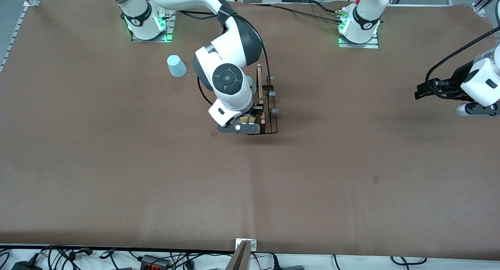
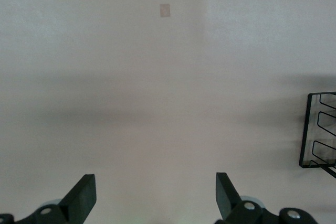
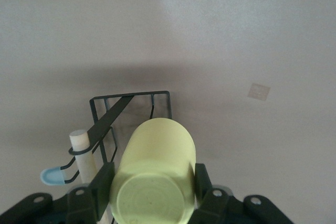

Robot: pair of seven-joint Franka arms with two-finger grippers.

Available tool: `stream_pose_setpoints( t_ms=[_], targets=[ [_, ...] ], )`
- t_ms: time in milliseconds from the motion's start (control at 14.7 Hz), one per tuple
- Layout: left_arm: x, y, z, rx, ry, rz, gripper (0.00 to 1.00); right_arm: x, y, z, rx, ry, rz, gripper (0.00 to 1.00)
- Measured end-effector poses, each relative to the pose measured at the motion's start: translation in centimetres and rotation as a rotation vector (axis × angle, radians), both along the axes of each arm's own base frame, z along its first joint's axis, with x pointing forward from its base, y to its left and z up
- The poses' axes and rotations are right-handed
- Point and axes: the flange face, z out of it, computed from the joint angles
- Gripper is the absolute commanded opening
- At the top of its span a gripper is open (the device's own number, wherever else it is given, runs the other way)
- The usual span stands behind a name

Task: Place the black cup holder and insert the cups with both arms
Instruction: 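Hang the yellow cup on a rack peg with the right gripper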

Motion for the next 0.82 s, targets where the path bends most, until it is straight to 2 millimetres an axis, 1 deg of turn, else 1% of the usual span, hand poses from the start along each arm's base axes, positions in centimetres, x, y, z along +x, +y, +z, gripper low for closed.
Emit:
stream_pose_setpoints(
  t_ms=[476, 815],
  targets=[
    [0.0, 0.0, 0.0, 0.0, 0.0, 0.0, 1.0, 0.1, 0.2, -1.8, -0.012, 0.003, -0.001, 0.29],
    [0.0, 0.0, 0.0, 0.0, 0.0, 0.0, 1.0, -0.5, 1.0, -3.3, -0.023, 0.007, 0.012, 0.3]
  ],
)
